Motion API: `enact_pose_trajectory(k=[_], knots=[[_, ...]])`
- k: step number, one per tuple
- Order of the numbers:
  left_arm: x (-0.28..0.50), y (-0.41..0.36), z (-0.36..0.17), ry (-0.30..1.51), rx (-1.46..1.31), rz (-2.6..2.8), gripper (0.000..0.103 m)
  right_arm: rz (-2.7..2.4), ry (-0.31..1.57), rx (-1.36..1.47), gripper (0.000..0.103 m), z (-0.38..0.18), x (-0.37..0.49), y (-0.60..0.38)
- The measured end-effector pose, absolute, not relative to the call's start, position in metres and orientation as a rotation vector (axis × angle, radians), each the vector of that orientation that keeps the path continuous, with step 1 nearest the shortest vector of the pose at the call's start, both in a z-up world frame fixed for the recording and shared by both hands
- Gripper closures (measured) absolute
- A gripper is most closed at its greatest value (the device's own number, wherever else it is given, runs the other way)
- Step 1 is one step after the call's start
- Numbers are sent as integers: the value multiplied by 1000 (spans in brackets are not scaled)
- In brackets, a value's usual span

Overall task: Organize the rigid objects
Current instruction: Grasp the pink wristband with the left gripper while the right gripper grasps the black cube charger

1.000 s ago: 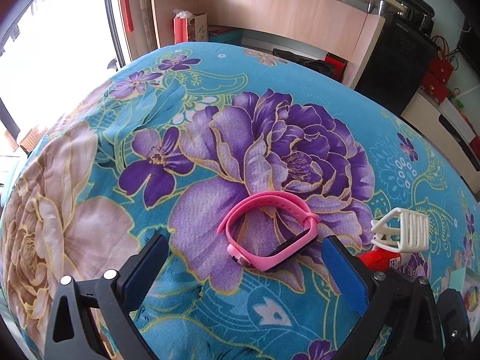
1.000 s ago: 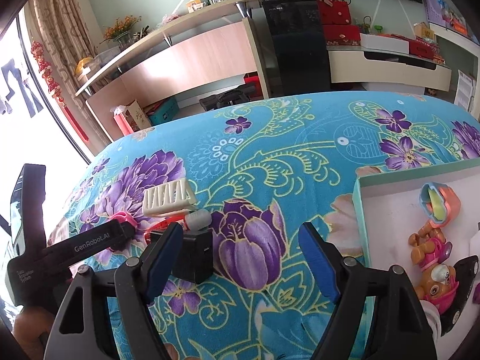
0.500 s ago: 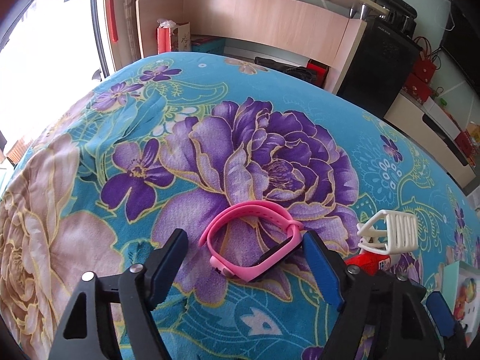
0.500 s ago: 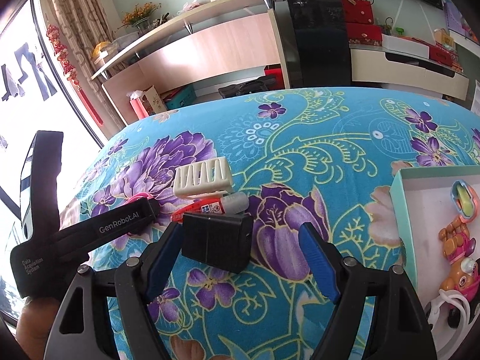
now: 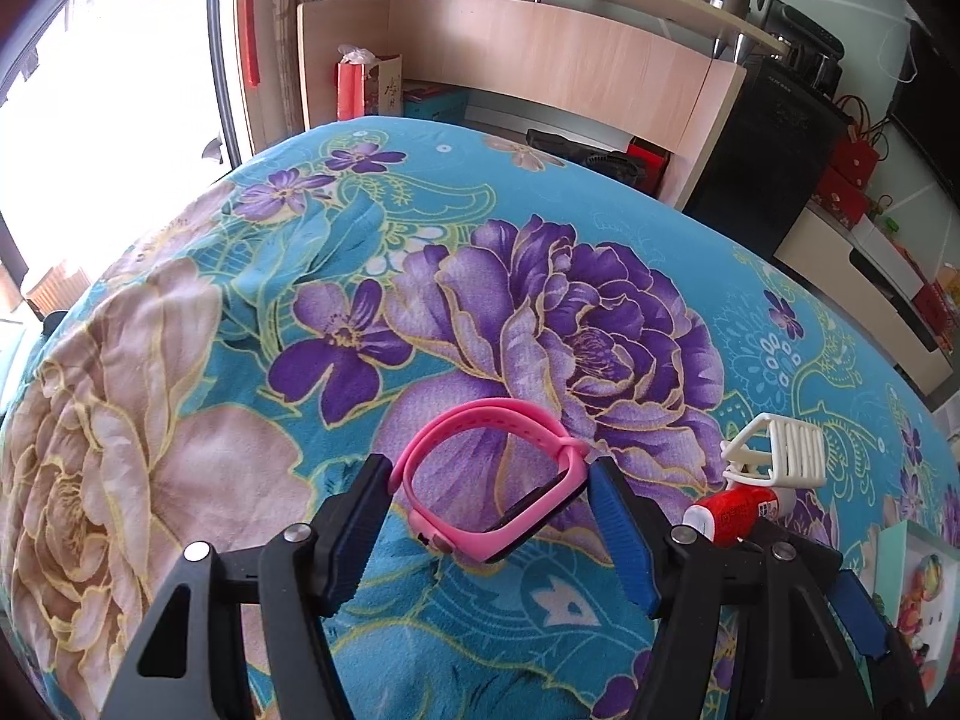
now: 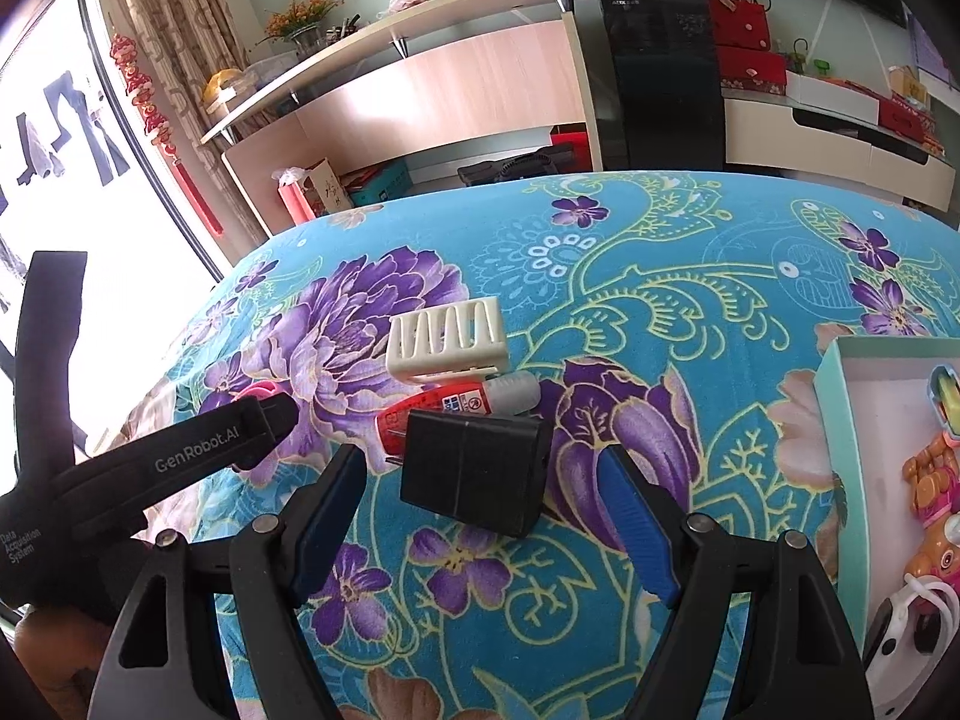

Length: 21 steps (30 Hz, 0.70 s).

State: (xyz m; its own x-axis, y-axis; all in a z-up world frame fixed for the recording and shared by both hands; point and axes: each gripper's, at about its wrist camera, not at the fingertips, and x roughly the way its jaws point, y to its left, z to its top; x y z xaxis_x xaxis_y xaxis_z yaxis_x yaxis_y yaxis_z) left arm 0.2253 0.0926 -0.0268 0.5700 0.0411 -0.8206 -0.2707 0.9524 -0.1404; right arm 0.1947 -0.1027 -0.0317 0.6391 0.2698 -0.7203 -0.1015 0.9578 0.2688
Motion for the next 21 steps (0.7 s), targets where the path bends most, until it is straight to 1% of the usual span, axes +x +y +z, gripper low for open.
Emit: enact_pose_trajectory(k=[7, 9, 13, 14, 21], knots=[[219, 99, -21, 934, -276, 195, 33, 187, 867, 182, 24, -40, 197, -94], [219, 99, -21, 935, -278, 193, 33, 179, 872, 180, 34, -42, 198, -94], [218, 99, -20, 934, -281, 191, 33, 177, 884, 190, 41, -47, 200, -95], [218, 100, -20, 934, -282, 190, 33, 179, 883, 193, 45, -46, 200, -95], [216, 101, -13, 915, -290, 187, 33, 178, 863, 218, 46, -40, 197, -100]])
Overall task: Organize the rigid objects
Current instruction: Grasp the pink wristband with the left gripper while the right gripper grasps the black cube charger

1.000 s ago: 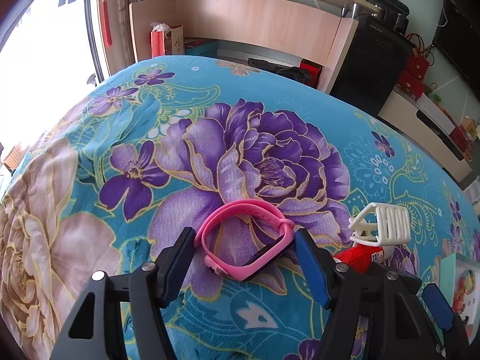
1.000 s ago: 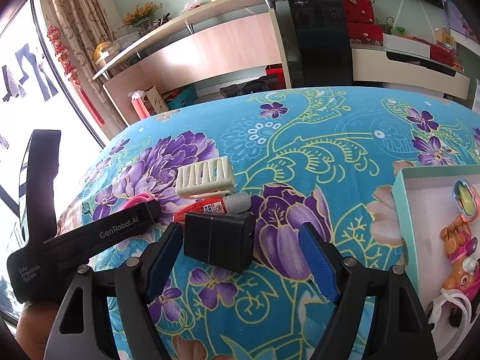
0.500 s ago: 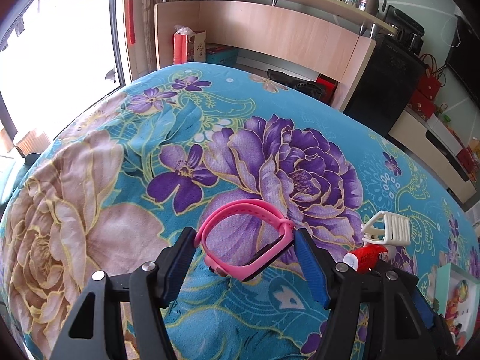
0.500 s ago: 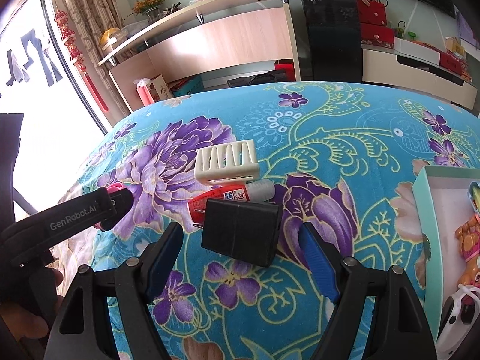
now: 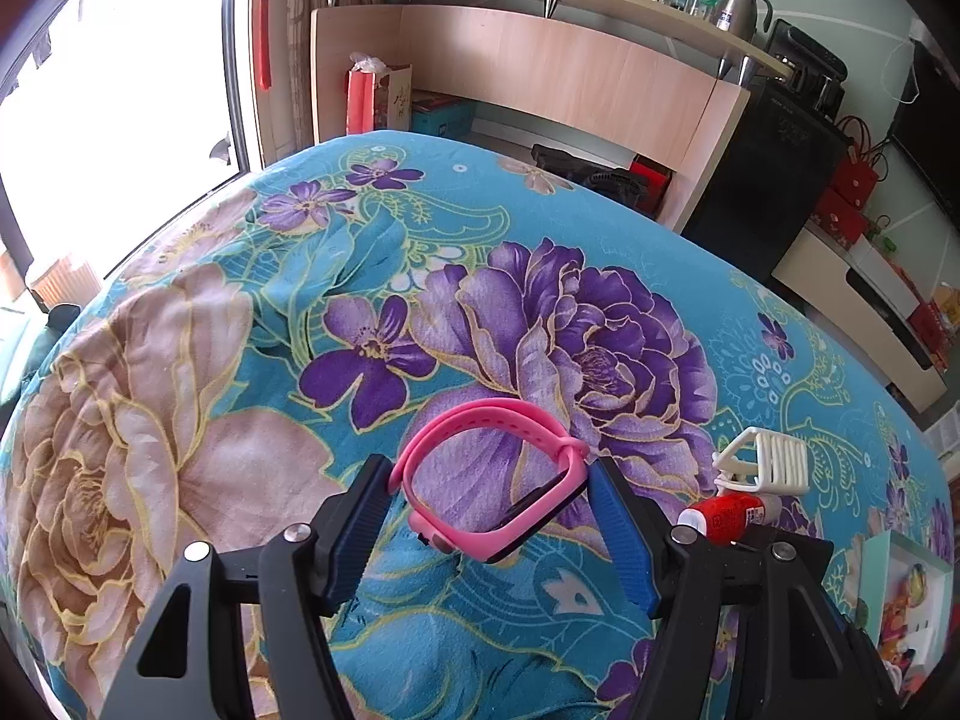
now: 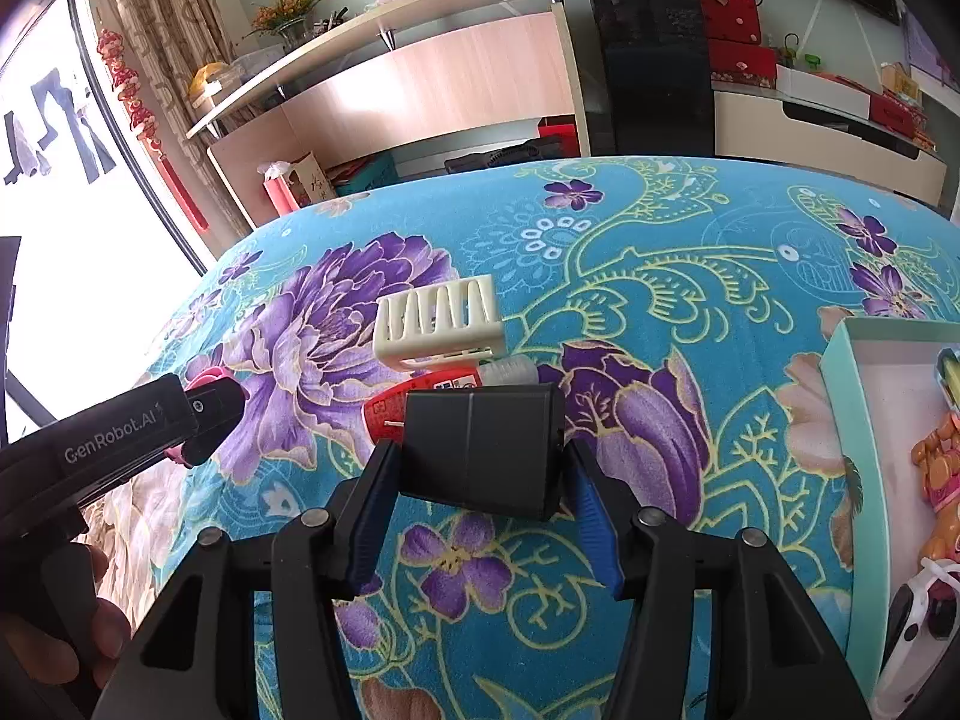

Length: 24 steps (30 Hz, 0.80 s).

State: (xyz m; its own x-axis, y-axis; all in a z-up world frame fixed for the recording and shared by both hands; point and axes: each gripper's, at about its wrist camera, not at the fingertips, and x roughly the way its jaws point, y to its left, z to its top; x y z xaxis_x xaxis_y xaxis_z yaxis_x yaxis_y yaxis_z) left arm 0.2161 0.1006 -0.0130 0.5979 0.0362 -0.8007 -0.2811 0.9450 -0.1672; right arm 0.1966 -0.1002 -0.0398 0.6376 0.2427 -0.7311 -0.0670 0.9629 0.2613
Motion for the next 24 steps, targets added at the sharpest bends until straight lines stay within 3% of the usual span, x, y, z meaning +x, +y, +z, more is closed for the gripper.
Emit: enact_pose_trajectory(k=[24], knots=[[209, 77, 23, 821, -236, 139, 33, 183, 774, 276, 48, -7, 182, -124]])
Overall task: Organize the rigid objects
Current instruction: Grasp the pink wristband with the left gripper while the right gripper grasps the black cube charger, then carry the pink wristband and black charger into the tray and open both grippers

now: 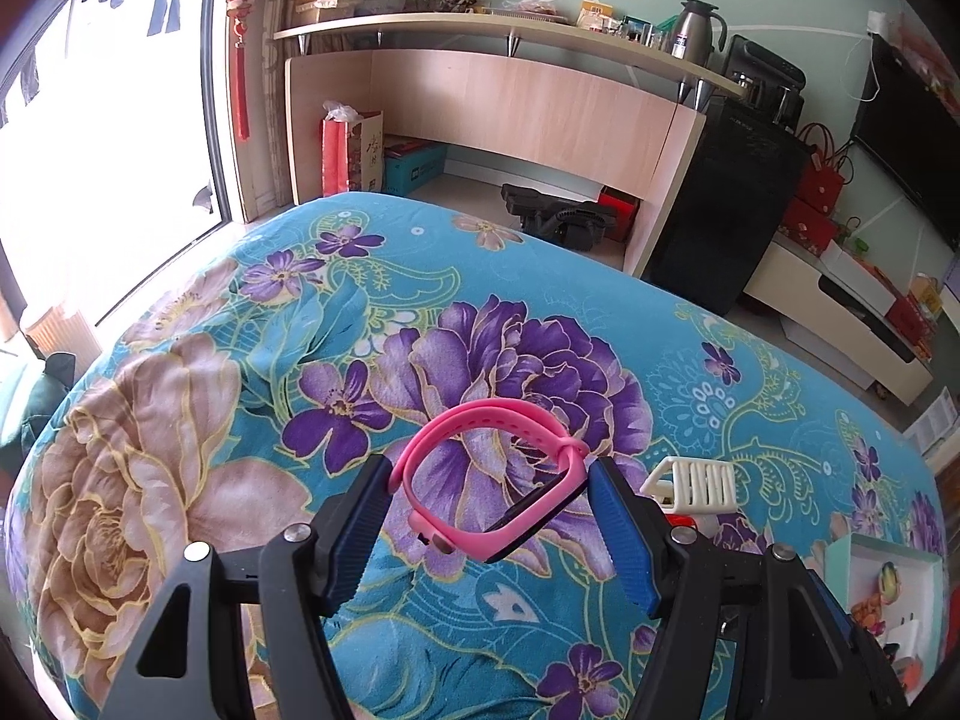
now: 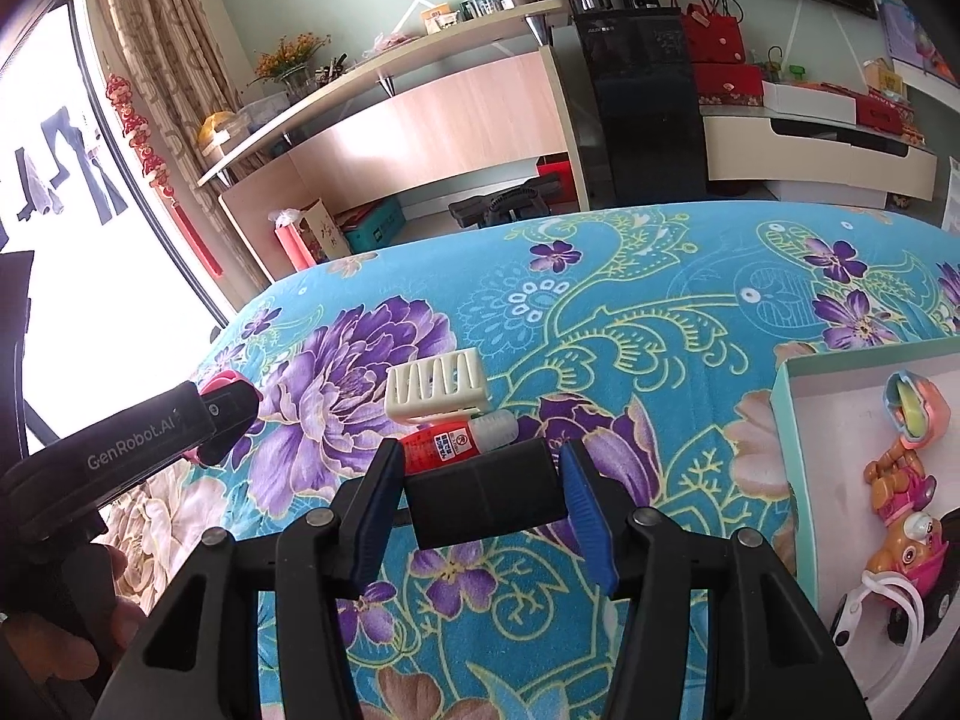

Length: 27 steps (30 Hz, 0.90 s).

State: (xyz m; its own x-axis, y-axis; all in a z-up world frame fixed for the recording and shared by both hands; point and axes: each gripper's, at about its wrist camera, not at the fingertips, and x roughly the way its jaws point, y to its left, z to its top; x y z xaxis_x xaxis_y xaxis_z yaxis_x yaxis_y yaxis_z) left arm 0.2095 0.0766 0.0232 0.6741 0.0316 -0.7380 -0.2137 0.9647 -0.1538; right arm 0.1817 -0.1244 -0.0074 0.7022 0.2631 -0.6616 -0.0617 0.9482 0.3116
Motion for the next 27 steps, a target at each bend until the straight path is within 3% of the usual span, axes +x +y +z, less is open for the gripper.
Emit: enact_pose_trajectory(k=[12, 27], knots=[[205, 18, 50, 765, -174, -23, 33, 62, 655, 322, 48, 30, 157, -182], [185, -124, 57, 749, 29, -338, 33, -258, 584, 456, 48, 39, 112, -311]])
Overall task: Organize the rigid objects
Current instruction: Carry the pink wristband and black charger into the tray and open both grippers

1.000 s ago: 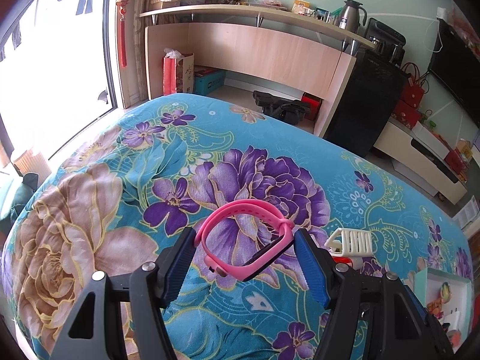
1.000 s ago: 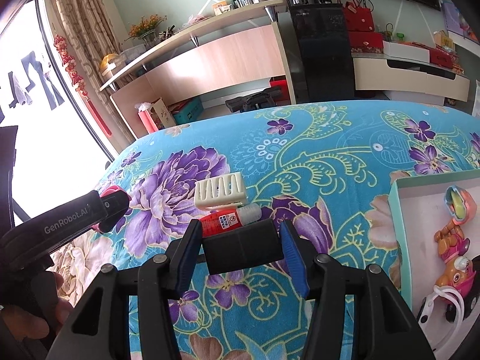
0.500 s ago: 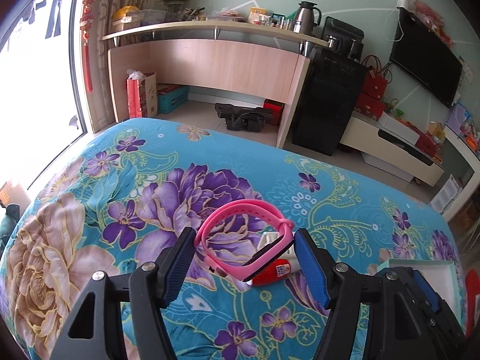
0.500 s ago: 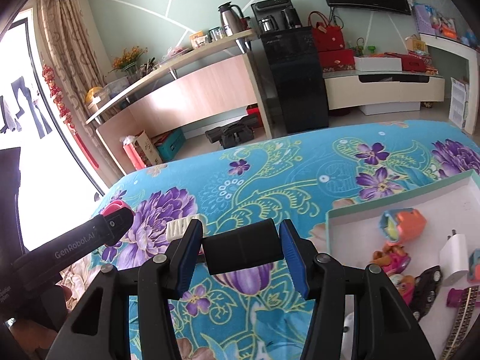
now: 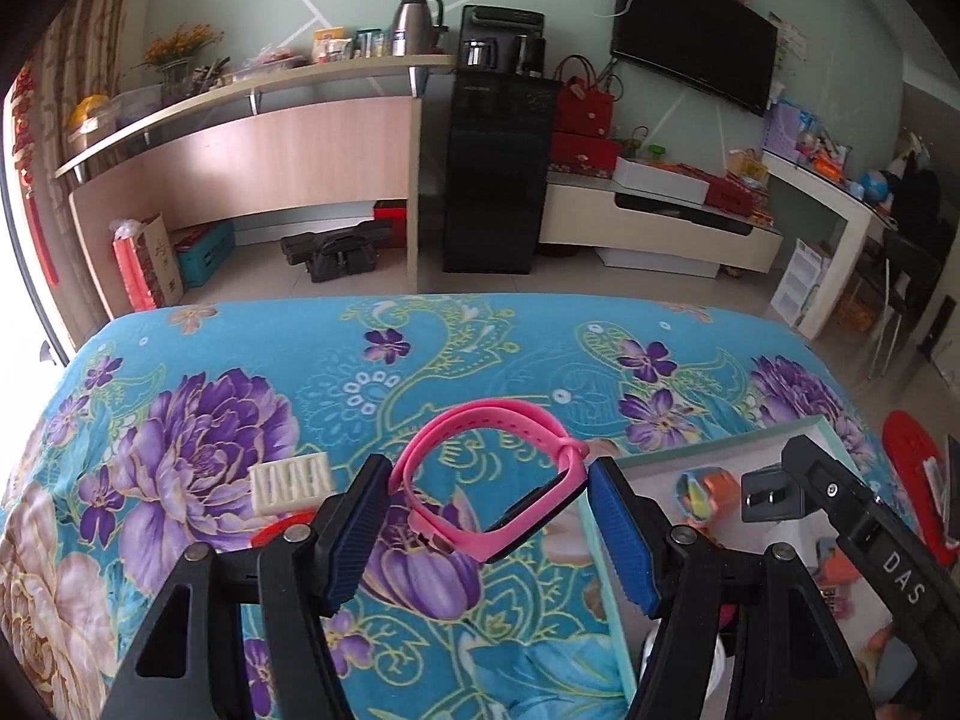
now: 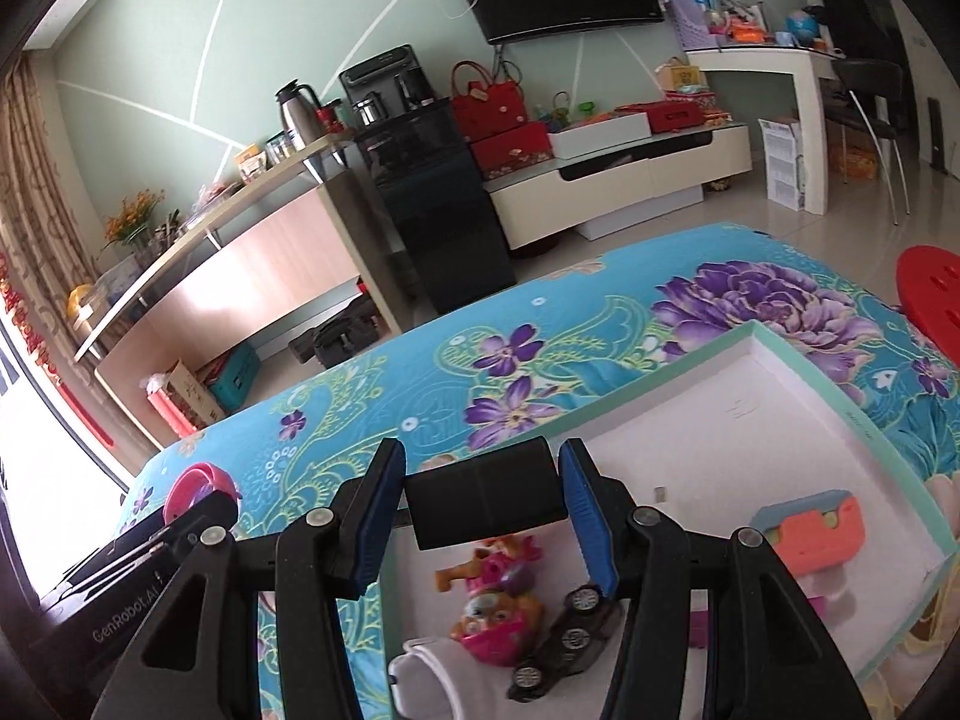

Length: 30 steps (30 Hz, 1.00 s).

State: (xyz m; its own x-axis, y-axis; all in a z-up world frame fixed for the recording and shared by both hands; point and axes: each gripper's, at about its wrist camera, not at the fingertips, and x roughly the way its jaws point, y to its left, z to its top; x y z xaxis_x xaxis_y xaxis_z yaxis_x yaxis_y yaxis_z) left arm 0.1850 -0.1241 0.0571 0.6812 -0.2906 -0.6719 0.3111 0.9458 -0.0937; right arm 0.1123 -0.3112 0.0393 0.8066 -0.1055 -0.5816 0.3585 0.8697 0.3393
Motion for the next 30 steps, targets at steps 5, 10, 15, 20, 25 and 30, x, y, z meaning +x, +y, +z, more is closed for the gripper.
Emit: enact_pose_trajectory(k=[5, 10, 15, 20, 25, 30], knots=[[169, -171, 52, 743, 111, -434, 33, -388, 568, 462, 48, 39, 94, -343], [154, -208, 41, 747, 176, -514, 33, -467, 583, 486, 48, 33, 84, -364], [144, -233, 30, 759, 225, -563, 33, -503, 605, 501, 48, 25, 79, -375], [142, -243, 21, 783, 246, -580, 32, -527, 642, 530, 48, 16, 80, -383], [144, -244, 16, 794, 249, -577, 32, -526, 661, 536, 48, 12, 81, -384], [145, -244, 12, 805, 253, -577, 32, -533, 683, 531, 48, 10, 84, -383]])
